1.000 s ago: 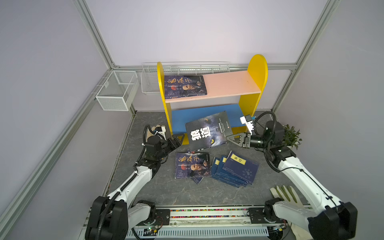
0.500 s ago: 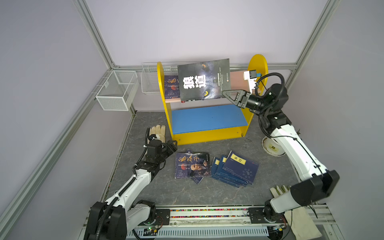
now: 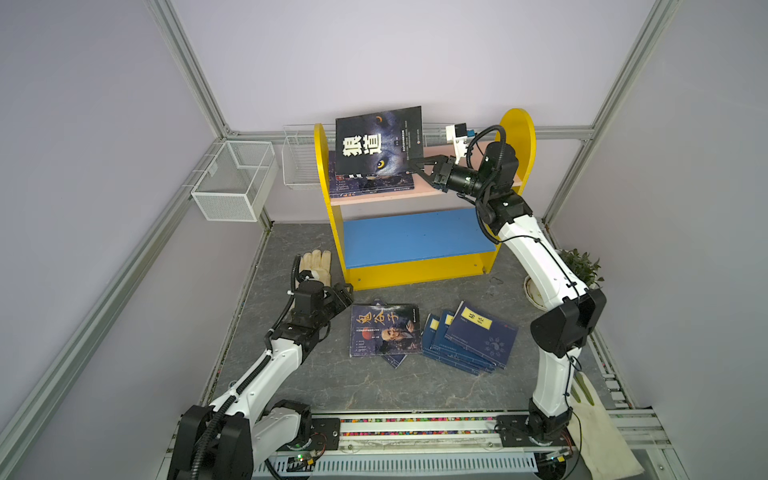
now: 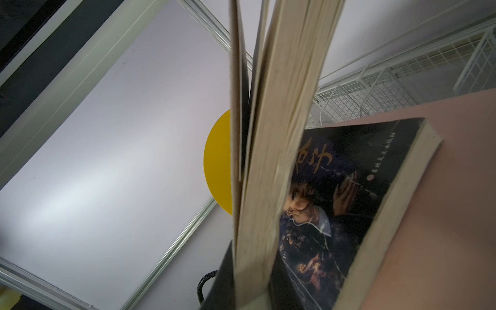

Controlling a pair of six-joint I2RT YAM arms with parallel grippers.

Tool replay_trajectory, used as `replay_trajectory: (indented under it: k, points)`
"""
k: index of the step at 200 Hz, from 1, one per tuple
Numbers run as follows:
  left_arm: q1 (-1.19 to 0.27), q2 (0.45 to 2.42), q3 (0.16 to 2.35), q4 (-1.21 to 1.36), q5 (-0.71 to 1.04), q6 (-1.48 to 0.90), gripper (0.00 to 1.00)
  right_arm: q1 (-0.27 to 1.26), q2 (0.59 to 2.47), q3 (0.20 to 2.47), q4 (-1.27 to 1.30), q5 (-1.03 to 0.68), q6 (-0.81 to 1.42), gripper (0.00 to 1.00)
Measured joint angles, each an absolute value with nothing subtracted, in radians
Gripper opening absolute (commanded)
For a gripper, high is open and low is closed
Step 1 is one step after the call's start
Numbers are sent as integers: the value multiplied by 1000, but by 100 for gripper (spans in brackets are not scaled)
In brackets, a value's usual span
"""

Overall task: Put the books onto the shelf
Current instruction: 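Carry the black book onto the pink shelf while the left arm withdraws, then lower the black book flat onto the gold-titled book with the right gripper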

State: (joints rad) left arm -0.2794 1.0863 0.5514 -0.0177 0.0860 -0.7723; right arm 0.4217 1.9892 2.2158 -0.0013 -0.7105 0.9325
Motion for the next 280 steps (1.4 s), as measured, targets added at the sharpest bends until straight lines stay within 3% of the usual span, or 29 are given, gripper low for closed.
replay_trajectory:
  k: [97, 252, 269, 280]
  points:
    - [-279, 1100, 551, -31, 82, -768, 77, 443, 2070, 2308, -87, -751, 978, 11]
    - [-279, 1115, 551, -36, 83, -765, 77, 442, 2045, 2260, -70, -779, 986, 11]
    - [-280, 1123, 551, -36, 83, -765, 77, 442, 2045, 2261, -77, -778, 975, 17]
    - [-279, 1126, 551, -36, 83, -765, 77, 443, 2045, 2267, -92, -772, 963, 31]
